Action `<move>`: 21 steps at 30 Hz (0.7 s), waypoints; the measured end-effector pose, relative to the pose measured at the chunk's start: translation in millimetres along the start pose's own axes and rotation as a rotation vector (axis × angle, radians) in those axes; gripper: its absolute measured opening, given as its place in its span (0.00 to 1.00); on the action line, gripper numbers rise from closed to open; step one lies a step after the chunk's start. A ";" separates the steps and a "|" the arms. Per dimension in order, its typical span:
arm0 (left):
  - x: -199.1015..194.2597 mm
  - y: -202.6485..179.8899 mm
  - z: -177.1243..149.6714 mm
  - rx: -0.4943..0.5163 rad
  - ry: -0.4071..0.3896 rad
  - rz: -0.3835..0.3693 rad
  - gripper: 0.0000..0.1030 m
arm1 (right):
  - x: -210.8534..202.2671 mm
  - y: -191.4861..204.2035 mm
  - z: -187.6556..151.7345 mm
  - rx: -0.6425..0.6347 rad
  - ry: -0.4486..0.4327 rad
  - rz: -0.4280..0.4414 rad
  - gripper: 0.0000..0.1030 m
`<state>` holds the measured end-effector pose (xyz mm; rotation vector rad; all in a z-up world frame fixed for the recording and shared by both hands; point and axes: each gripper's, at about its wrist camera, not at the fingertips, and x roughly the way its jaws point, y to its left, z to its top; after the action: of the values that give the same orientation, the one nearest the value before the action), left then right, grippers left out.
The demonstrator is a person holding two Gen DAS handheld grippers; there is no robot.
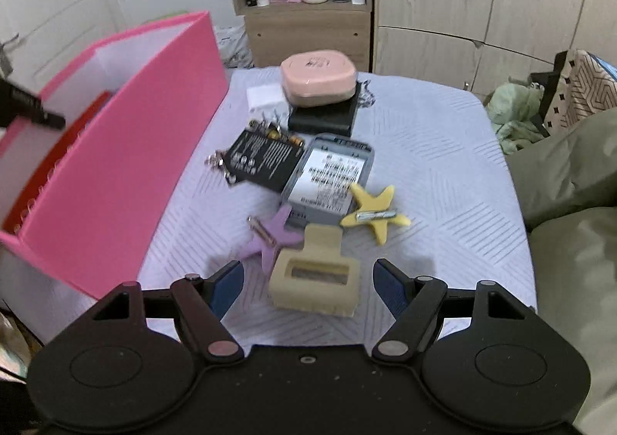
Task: Organize rigid objects
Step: 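Grasp the cream plastic clip holder with the right gripper, then lower the cream clip holder into the pink box beside the router and release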
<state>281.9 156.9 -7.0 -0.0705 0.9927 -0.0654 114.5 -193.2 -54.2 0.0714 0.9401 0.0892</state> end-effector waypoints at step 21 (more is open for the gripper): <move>1.0 3.7 -0.3 -0.027 -0.002 -0.023 0.06 | -54.6 26.1 37.9 -0.060 -0.278 0.314 0.56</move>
<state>282.3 160.5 -8.2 -0.1067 0.9908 -0.0732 112.0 -174.0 14.6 0.1713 0.6418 0.3884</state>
